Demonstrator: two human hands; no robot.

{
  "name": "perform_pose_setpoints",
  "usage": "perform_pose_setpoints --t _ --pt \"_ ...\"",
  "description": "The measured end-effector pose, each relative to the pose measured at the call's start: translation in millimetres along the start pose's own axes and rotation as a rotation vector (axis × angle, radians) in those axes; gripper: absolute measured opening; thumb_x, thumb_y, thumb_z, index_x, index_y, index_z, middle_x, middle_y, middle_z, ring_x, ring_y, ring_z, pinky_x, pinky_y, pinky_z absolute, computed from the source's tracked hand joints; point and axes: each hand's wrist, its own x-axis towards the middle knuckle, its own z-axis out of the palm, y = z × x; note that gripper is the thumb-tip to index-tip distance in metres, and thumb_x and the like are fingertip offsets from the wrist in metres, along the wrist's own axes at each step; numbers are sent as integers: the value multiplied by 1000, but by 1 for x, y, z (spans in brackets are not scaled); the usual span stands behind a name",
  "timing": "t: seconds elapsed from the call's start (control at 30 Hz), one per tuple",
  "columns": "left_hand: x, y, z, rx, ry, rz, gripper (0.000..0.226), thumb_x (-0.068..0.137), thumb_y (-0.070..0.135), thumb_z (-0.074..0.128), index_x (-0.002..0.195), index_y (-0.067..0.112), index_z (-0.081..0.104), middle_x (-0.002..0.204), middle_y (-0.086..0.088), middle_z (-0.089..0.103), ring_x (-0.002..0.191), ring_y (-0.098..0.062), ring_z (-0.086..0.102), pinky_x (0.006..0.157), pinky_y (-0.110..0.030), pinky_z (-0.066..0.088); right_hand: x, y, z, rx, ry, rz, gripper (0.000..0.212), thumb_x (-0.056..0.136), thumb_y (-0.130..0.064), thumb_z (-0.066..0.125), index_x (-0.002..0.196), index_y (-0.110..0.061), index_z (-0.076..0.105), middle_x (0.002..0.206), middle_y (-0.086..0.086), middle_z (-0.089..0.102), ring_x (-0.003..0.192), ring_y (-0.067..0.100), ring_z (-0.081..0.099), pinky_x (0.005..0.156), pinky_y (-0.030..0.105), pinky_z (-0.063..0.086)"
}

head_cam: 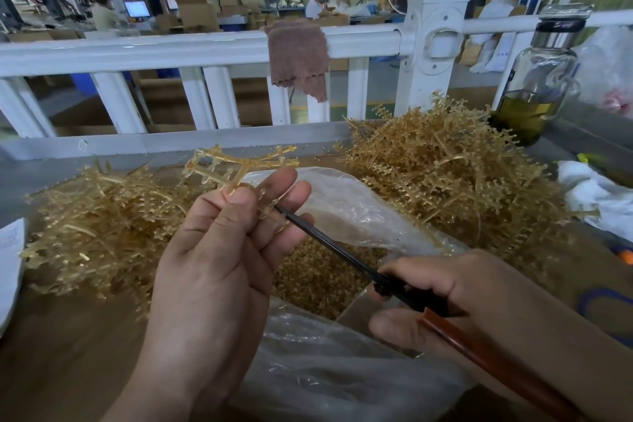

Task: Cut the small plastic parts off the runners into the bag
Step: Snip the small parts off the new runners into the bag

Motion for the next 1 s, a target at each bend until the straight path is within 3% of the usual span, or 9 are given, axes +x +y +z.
perform_pose_setpoints --t 0.43,0.57,1.0 --pt "0 2 1 -1 35 -26 17 90 28 54 99 13 51 120 -14 73 113 -28 71 87 -38 60 1 -2 1 2 -3 8 47 76 -83 51 92 -41 66 69 -27 60 60 -9 58 54 3 37" --pt "1 0 2 16 55 -42 16 90 27 53 99 14 51 117 -14 74 111 -28 71 86 -36 60 2 4 3 -37 -2 -14 59 76 -88 48 95 -34 65 77 -18 62 65 -5 60 55 7 38" --pt "1 -2 -2 23 27 -49 14 92 27 53 99 14 52 121 -16 73 115 -30 69 90 -39 58 3 7 2 -5 9 -16 62 73 -90 49 98 -35 65 74 -20 62 63 -7 59 55 6 38"
